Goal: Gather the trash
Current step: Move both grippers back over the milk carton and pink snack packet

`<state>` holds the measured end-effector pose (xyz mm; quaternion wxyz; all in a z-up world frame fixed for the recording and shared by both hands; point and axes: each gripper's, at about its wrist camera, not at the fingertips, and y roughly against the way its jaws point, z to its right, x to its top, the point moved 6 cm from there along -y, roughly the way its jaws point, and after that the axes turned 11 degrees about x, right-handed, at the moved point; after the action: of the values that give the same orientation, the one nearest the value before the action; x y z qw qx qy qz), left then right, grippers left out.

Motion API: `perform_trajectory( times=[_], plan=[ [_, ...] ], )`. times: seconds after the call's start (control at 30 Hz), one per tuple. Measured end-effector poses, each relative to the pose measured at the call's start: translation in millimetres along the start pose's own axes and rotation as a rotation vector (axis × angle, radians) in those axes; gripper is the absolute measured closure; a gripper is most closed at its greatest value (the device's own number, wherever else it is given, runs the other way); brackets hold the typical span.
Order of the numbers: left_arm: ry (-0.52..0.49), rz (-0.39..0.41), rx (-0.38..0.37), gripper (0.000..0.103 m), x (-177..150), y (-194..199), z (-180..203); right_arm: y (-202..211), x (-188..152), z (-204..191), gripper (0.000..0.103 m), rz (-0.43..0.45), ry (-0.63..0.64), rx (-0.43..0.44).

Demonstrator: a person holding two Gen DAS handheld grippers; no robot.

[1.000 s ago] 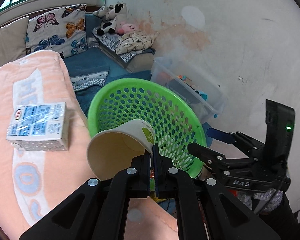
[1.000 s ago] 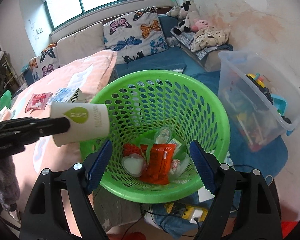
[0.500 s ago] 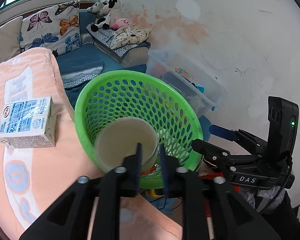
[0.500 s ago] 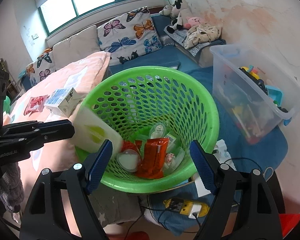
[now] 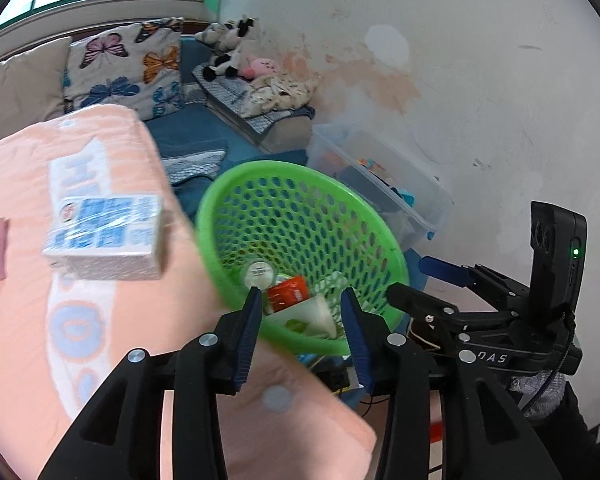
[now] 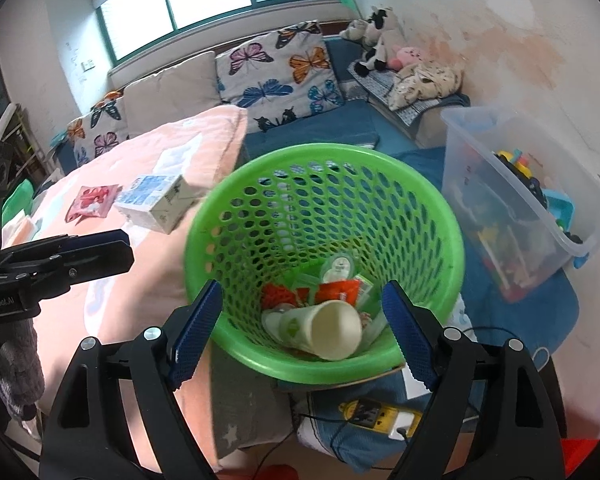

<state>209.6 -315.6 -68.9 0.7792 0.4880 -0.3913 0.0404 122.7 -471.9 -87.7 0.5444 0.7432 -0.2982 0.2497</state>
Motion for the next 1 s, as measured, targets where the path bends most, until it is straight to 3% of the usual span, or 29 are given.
perform_trajectory(
  times=[0.3,0.63,1.0],
  plan=[
    [0.098,0.03,0.088,0.055,-11,27,-60,-16,12,-37,0.018,-0.01,0.061,0.049],
    [0.171,0.062,0.189,0.035,-21,51,-112,-36,24,-69,0.015,-0.029,0.125,0.085],
    [0.241,0.071,0.27,0.024,-37,72,-156,-52,30,-94,0.012,-0.045,0.182,0.118]
  ],
)
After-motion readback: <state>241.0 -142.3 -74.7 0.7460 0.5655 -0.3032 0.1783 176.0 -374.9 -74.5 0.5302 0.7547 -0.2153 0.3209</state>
